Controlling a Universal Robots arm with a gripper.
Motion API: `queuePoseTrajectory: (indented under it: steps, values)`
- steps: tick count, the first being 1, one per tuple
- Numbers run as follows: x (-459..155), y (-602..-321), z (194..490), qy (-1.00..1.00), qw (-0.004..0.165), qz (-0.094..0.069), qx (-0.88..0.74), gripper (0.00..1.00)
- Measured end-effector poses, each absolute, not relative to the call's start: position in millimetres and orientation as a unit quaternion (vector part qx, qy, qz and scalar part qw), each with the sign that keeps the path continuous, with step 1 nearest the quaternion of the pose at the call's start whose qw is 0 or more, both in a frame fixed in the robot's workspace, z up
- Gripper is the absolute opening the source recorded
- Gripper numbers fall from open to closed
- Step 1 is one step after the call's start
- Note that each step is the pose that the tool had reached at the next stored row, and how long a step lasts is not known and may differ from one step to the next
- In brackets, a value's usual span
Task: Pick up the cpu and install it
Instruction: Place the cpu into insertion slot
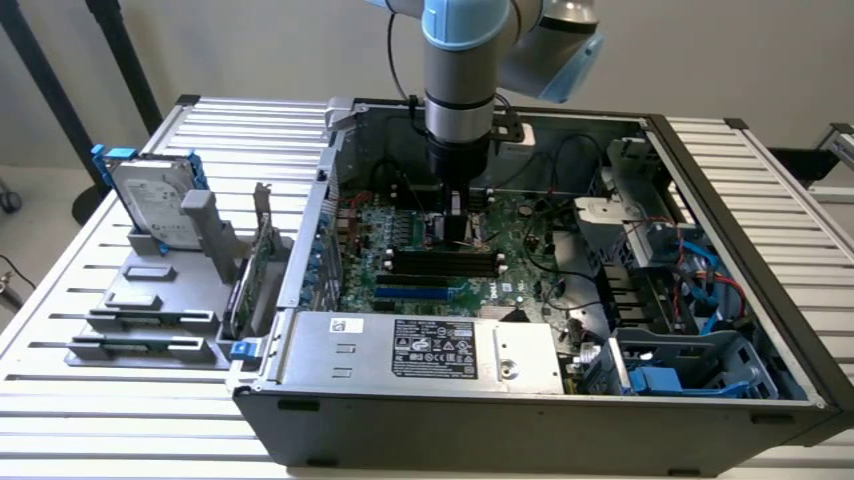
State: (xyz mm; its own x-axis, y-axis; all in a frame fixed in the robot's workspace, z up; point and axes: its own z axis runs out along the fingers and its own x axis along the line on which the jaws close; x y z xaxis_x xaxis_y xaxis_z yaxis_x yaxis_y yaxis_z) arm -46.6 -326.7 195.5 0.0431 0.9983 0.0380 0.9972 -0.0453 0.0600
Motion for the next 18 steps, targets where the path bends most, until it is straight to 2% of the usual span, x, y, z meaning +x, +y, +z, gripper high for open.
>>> queuePoseTrajectory:
  steps: [18]
  values:
    - [-44.6,-325.6,196.9,0.69,0.022,0.019,0.723,0.69]
